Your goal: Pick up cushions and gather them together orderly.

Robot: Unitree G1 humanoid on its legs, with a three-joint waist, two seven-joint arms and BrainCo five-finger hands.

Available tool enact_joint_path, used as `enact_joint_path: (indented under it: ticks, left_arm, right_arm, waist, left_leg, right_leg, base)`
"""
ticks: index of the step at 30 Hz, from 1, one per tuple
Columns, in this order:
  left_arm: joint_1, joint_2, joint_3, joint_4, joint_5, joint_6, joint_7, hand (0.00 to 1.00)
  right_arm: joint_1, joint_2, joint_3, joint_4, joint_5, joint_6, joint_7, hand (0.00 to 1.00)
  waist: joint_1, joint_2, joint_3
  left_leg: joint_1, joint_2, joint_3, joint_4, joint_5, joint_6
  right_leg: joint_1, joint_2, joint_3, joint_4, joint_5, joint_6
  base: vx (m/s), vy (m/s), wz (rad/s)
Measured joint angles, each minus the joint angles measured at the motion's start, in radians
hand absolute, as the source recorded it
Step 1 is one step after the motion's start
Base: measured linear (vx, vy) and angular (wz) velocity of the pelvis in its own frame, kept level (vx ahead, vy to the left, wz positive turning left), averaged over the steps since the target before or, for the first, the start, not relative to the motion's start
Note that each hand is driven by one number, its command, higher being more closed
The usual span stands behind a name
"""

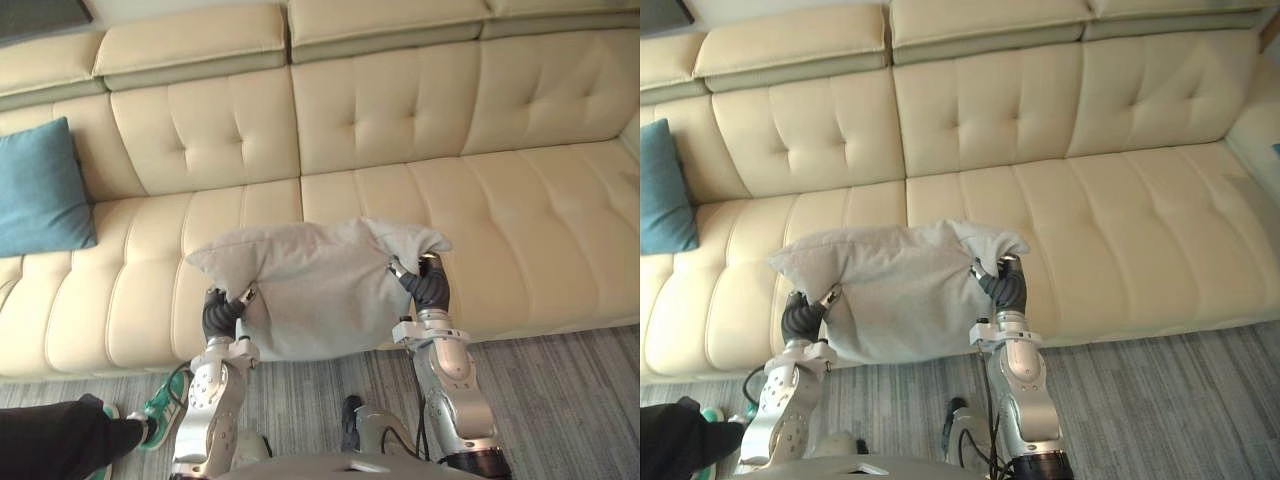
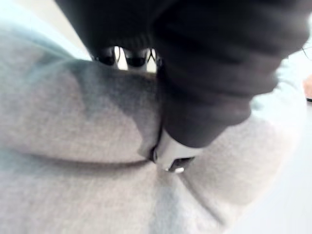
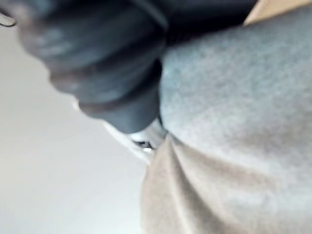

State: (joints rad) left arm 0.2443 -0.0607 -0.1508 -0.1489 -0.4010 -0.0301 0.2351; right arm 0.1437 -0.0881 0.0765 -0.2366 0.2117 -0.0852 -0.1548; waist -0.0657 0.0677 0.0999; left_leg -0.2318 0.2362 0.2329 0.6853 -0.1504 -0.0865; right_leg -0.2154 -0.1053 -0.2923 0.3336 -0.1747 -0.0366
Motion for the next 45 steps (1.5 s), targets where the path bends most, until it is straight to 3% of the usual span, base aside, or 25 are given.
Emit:
enact_joint_path:
  ticks: [3, 5, 6, 7, 8, 9, 11, 13, 17, 24, 28, 29, 35, 39, 45]
  left_arm:
    - [0.008, 0.001, -0.007, -0.003, 0.0, 0.0, -0.02, 1.0]
    - [0.018, 0.003, -0.008, -0.013, 0.0, 0.0, -0.026, 1.0]
    - [0.026, 0.002, -0.007, -0.017, 0.0, 0.0, -0.026, 1.0]
    - [0.041, 0.001, -0.007, -0.031, 0.0, 0.0, -0.026, 1.0]
    - [0.048, 0.019, -0.005, -0.037, 0.0, -0.002, -0.027, 1.0]
    - [0.046, 0.035, -0.003, -0.038, 0.0, -0.002, -0.027, 1.0]
    - [0.052, 0.055, 0.004, -0.037, 0.0, -0.002, -0.027, 1.0]
    - [0.063, 0.059, 0.026, -0.036, 0.0, -0.004, -0.027, 1.0]
    - [0.056, 0.06, 0.032, -0.017, 0.001, -0.004, -0.039, 1.0]
    - [0.046, 0.061, 0.036, 0.05, 0.011, 0.007, -0.064, 1.0]
    - [0.039, 0.06, 0.062, 0.05, 0.009, 0.007, -0.064, 1.0]
    - [0.026, 0.06, 0.076, 0.05, 0.005, 0.007, -0.06, 1.0]
    - [-0.05, 0.059, 0.117, 0.055, -0.009, 0.008, -0.01, 1.0]
    - [-0.224, 0.075, 0.162, 0.099, -0.015, 0.003, 0.059, 1.0]
    - [-0.679, 0.255, 0.157, 0.301, -0.029, -0.027, 0.185, 1.0]
  right_arm:
    - [0.031, 0.002, -0.005, -0.047, 0.015, 0.0, -0.002, 1.0]
    - [0.031, 0.003, -0.005, -0.05, 0.019, -0.001, -0.002, 1.0]
    - [0.034, 0.003, -0.003, -0.049, 0.019, 0.001, -0.002, 1.0]
    - [0.036, 0.004, 0.001, -0.049, 0.02, 0.002, -0.001, 1.0]
    - [0.04, 0.03, 0.004, -0.038, 0.02, 0.003, 0.0, 1.0]
    - [0.048, 0.06, 0.002, -0.039, 0.02, 0.003, 0.001, 1.0]
    - [0.045, 0.101, 0.002, -0.033, 0.019, 0.003, 0.002, 1.0]
    - [0.028, 0.121, 0.021, -0.013, 0.019, 0.003, 0.004, 1.0]
    - [-0.008, 0.103, 0.016, 0.048, 0.016, 0.003, 0.013, 1.0]
    - [-0.039, 0.079, 0.008, 0.104, -0.01, 0.006, 0.017, 1.0]
    - [-0.102, 0.08, 0.015, 0.15, -0.021, 0.007, 0.024, 1.0]
    - [-0.124, 0.081, 0.02, 0.169, -0.022, 0.007, 0.024, 1.0]
    - [-0.256, 0.08, 0.031, 0.236, -0.022, 0.025, 0.012, 1.0]
    - [-0.535, 0.078, 0.031, 0.387, -0.022, 0.024, -0.042, 1.0]
    - [-0.912, 0.037, -0.013, 0.554, -0.023, 0.024, -0.168, 1.0]
  waist:
    - [0.012, -0.011, 0.006]
    - [0.036, -0.013, 0.008]
    - [0.046, 0.001, -0.001]
    - [0.053, 0.008, -0.003]
    - [0.055, -0.023, -0.004]
    - [0.052, -0.048, -0.005]
    - [0.051, -0.066, -0.003]
    - [0.056, -0.083, -0.004]
    - [0.052, -0.088, -0.005]
    - [0.032, -0.09, -0.006]
    - [0.038, -0.095, -0.009]
    - [0.039, -0.099, -0.013]
    - [0.039, -0.098, -0.013]
    - [0.051, -0.098, -0.013]
    - [0.079, -0.095, 0.035]
  left_leg:
    - [-0.028, -0.012, 0.103, -0.13, -0.04, 0.02]
    - [-0.064, -0.042, 0.1, -0.253, -0.039, 0.033]
    - [-0.058, -0.058, 0.093, -0.375, 0.04, 0.053]
    - [-0.056, -0.051, 0.091, -0.435, 0.159, 0.064]
    - [-0.044, -0.062, 0.096, -0.43, 0.136, 0.043]
    - [-0.045, -0.074, 0.095, -0.433, 0.139, 0.053]
    - [-0.029, -0.077, 0.102, -0.439, 0.127, 0.072]
    - [0.007, -0.09, 0.129, -0.461, 0.124, 0.074]
    - [0.025, -0.109, 0.143, -0.497, 0.119, 0.06]
    - [0.103, -0.135, 0.185, -0.613, 0.145, 0.069]
    - [0.148, -0.18, 0.205, -0.726, 0.205, 0.076]
    - [0.154, -0.194, 0.208, -0.767, 0.234, 0.076]
    - [0.142, -0.182, 0.206, -0.772, 0.273, 0.071]
    - [0.068, -0.175, 0.201, -0.771, 0.302, 0.076]
    - [-0.063, -0.153, 0.154, -0.765, 0.36, 0.083]
  right_leg:
    - [0.096, -0.019, -0.023, -0.079, 0.002, 0.003]
    - [0.103, -0.024, -0.023, -0.082, 0.004, 0.007]
    - [0.105, -0.019, -0.022, -0.077, 0.009, 0.023]
    - [0.112, -0.003, -0.015, -0.077, 0.009, 0.041]
    - [0.118, -0.014, 0.006, -0.077, 0.001, 0.056]
    - [0.112, -0.028, 0.008, -0.071, 0.014, 0.068]
    - [0.102, -0.032, 0.036, -0.062, 0.025, 0.066]
    - [0.102, -0.027, 0.099, -0.121, 0.073, 0.069]
    - [0.117, -0.027, 0.157, -0.189, 0.1, 0.107]
    - [0.115, -0.014, 0.265, -0.244, 0.196, 0.09]
    - [0.093, -0.027, 0.296, -0.258, 0.193, 0.095]
    - [0.078, -0.03, 0.308, -0.264, 0.18, 0.113]
    - [0.069, -0.015, 0.307, -0.282, 0.187, 0.127]
    - [0.006, -0.008, 0.307, -0.3, 0.235, 0.13]
    - [-0.071, 0.015, 0.276, -0.357, 0.31, 0.113]
  base:
    - [0.25, 0.063, 0.55]
    - [0.18, 0.202, 0.04]
    - [0.23, 0.308, -0.26]
    - [0.18, 0.229, -0.3]
    - [0.17, 0.209, -0.14]
    - [0.14, 0.175, 0.01]
    - [0.09, 0.163, -0.11]
    - [0.02, 0.089, -0.28]
    - [-0.04, 0.023, -0.34]
    - [-0.11, 0.062, -0.41]
    - [-0.11, 0.044, -0.35]
    - [-0.08, -0.021, -0.2]
    - [-0.03, -0.035, -0.06]
    - [-0.02, -0.004, 0.03]
    - [-0.09, -0.024, 0.17]
